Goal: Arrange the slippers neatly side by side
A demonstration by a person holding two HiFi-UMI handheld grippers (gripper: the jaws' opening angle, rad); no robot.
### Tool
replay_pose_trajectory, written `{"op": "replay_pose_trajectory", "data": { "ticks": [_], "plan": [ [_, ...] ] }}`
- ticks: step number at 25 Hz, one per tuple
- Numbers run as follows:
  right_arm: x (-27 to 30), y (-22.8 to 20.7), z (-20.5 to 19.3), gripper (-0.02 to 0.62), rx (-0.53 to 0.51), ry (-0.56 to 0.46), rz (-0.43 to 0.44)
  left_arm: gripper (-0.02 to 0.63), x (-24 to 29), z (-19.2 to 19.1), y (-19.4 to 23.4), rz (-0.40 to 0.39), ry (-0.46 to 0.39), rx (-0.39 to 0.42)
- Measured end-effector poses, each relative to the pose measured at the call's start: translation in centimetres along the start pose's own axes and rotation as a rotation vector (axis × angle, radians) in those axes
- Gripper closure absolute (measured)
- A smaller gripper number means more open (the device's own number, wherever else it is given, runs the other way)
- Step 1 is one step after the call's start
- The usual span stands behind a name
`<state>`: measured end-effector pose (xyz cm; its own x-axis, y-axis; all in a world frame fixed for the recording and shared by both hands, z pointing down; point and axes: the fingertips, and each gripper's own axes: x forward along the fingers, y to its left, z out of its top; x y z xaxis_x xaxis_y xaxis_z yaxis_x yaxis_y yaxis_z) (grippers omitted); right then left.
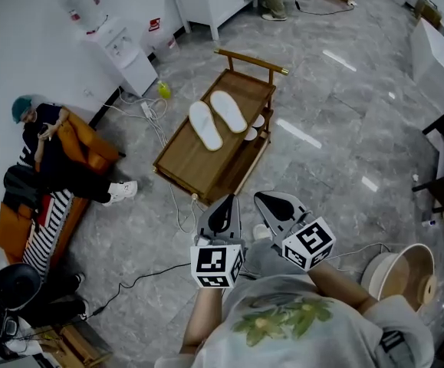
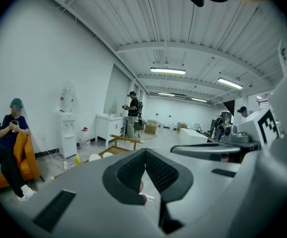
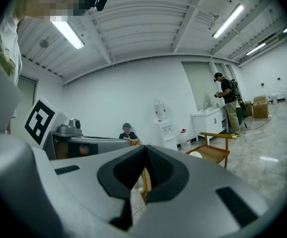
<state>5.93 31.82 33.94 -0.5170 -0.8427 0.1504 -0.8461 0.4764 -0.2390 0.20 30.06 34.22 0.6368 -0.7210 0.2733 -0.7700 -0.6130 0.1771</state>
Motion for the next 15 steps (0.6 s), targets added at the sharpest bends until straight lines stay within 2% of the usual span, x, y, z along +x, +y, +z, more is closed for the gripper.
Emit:
{"op": "replay_pose_trajectory", "data": {
  "ticks": [8,15],
  "plan": [
    [3.1,-5.7,0.6,0.589,0.012,0.031,0.03,0.591,5.6,0.1,1.6,0.072,0.027,-0.024],
    [5.8,-8.0,-0.1,0.589,0.024,0.067,0.047,0.591,7.0,-0.9,3.5,0.131,0.055,-0.047]
  ]
}}
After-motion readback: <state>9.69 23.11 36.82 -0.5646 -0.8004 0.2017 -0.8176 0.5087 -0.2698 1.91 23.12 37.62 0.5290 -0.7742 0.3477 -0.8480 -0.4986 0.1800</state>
